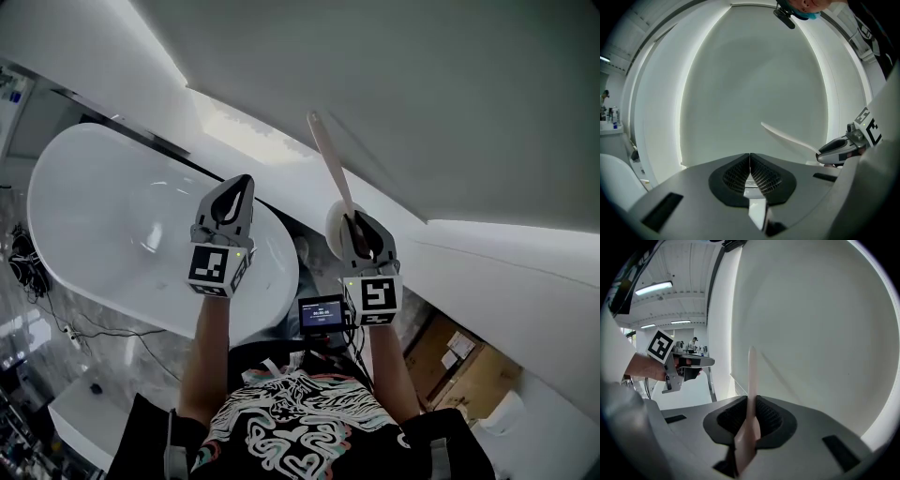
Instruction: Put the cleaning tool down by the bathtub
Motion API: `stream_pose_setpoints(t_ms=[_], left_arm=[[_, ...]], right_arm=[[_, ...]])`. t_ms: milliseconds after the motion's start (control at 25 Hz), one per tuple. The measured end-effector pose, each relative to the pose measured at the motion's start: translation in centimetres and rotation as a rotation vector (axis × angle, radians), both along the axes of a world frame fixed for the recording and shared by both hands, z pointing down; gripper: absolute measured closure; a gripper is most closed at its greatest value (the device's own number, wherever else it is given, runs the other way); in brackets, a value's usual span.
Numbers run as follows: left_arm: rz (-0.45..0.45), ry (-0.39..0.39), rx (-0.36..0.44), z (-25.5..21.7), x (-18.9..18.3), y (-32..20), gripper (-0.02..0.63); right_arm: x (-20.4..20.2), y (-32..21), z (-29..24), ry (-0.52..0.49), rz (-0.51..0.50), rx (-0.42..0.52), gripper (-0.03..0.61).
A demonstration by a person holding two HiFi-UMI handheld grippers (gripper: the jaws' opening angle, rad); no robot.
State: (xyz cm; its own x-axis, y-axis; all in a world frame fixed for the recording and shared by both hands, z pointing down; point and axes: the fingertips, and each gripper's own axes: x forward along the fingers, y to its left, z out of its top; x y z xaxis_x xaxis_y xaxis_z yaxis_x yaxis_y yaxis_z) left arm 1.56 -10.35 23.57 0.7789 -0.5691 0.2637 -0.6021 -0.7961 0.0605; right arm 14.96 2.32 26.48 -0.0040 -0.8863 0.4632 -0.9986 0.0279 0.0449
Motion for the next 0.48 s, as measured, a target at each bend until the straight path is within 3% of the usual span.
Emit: stream_pose_setpoints(t_ms=[480], left_arm=[[0.007, -0.072, -0.028, 5.0, 0.5, -1.2, 0.597]], right_arm=[[0.5, -2.3, 4.3, 0.011, -0.058, -0.057, 0.503]])
